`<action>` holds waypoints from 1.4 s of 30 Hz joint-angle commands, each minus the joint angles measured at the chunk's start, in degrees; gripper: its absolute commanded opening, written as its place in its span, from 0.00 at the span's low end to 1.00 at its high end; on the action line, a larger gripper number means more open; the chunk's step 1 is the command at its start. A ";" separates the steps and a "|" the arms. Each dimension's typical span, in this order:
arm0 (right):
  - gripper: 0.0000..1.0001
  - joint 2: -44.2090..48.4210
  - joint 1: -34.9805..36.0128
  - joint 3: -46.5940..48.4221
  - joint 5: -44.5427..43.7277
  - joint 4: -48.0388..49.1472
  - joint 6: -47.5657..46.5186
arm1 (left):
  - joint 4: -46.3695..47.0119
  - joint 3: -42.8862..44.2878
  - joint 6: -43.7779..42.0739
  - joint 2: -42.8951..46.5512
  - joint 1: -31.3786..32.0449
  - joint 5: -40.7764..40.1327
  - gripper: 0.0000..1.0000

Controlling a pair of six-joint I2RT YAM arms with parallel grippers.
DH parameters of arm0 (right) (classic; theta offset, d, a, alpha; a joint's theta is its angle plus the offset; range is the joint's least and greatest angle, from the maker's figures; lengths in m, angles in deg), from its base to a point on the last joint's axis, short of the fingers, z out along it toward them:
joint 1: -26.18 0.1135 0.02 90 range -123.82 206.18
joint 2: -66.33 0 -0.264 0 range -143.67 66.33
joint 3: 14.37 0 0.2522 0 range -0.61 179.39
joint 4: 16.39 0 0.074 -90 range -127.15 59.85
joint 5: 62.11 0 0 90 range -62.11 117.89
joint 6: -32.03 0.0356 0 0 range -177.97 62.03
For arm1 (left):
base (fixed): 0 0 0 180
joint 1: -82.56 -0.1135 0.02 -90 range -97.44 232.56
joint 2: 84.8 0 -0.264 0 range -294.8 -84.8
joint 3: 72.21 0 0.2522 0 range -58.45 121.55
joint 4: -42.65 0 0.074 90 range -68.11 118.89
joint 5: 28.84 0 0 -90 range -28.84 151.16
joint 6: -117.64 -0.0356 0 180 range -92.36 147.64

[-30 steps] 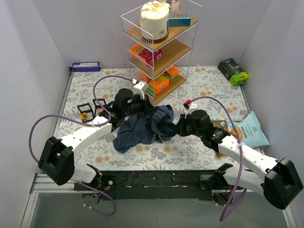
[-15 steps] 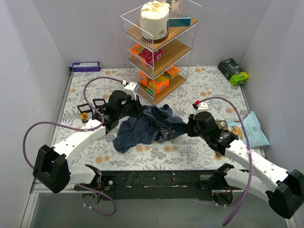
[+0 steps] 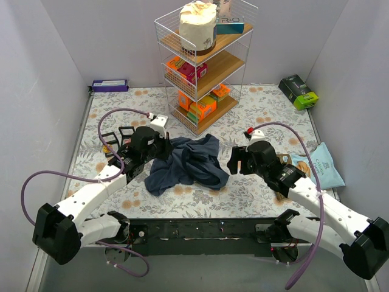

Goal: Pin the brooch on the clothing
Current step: Flatten out the clothes at the center of the board.

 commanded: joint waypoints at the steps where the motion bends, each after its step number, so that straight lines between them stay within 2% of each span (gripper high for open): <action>1: 0.80 -4.68 -0.50 6.87 7.01 5.64 -6.17 | -1.00 -1.68 -1.92 3.41 -0.55 -1.32 0.00; 3: 0.80 -7.41 -0.86 8.89 10.18 6.26 -8.19 | -1.00 -2.12 -1.92 4.28 -0.46 1.31 0.00; 11: 0.72 -19.72 -0.94 10.40 26.08 11.70 -11.45 | -1.08 -2.12 -2.10 3.85 -0.46 1.23 0.00; 19: 0.68 -24.56 -0.86 10.83 29.16 12.51 -12.42 | -1.26 -1.86 -2.19 3.15 -0.46 1.23 0.00; 31: 0.60 -28.07 -0.59 8.99 28.38 13.91 -12.86 | -1.35 -1.95 -2.19 2.80 -0.55 1.23 0.00; 34: 0.50 -28.60 -0.33 9.69 28.03 13.48 -13.12 | -1.26 -1.95 -2.19 2.88 -0.46 1.14 0.00; 35: 0.40 -28.60 -0.33 9.87 27.94 13.39 -13.21 | -1.35 -1.86 -2.19 2.88 -0.46 1.14 0.00; 37: 0.27 -28.25 -0.15 10.04 28.37 12.95 -13.21 | -1.26 -1.86 -2.19 2.88 -0.55 1.14 0.00; 38: 0.11 -28.08 -0.15 10.39 28.46 12.77 -12.95 | -1.26 -1.86 -2.10 2.97 -0.46 1.14 0.00; 39: 0.04 -27.64 -0.15 10.74 28.29 12.07 -12.60 | -1.26 -1.69 -1.75 3.06 -0.54 1.14 0.00; 42: 0.01 -25.10 -0.15 12.85 26.54 9.10 -12.33 | -0.29 -0.20 0.26 3.85 -0.46 1.23 0.00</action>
